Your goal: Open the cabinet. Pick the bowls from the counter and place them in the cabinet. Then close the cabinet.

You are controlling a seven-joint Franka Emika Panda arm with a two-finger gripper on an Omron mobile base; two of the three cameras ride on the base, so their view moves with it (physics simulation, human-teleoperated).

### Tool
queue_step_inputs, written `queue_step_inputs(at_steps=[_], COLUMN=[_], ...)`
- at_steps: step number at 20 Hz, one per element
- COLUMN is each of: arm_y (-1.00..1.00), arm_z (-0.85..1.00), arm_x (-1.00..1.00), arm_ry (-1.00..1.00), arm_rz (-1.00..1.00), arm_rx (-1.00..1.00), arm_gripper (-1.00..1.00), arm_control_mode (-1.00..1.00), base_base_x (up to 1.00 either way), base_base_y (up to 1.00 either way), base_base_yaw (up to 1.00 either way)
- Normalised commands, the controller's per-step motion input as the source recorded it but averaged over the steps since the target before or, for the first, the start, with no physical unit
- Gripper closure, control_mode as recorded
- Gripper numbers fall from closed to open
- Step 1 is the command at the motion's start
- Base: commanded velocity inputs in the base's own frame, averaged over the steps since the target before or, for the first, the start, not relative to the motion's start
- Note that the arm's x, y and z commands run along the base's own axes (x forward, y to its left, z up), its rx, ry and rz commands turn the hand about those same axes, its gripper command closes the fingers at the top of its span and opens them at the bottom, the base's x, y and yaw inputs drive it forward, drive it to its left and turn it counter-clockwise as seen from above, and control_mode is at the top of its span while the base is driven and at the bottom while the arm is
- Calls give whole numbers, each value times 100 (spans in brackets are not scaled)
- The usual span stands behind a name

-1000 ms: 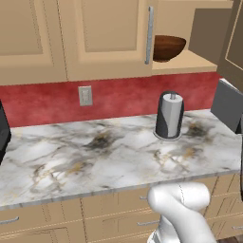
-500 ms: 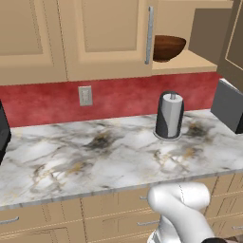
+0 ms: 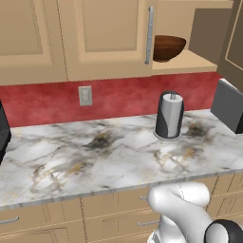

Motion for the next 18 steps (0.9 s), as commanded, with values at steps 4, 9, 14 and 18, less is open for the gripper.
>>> queue_step_inputs(at_steps=[4,9,14,18], arm_y=[-4,-43,-70,-34], arm_z=[-5,-29,-6,-3], arm_x=[55,18,0,0], arm_ry=[1,-3,-10,-4], arm_rz=[8,11,14,11], arm_rx=[1,16,35,37], arm_gripper=[-100,-100,-100,-100], arm_control_mode=[-100,-100,-100,-100], base_base_x=[0,0,0,0], base_base_y=[0,0,0,0], base_base_yaw=[0,0,0,0])
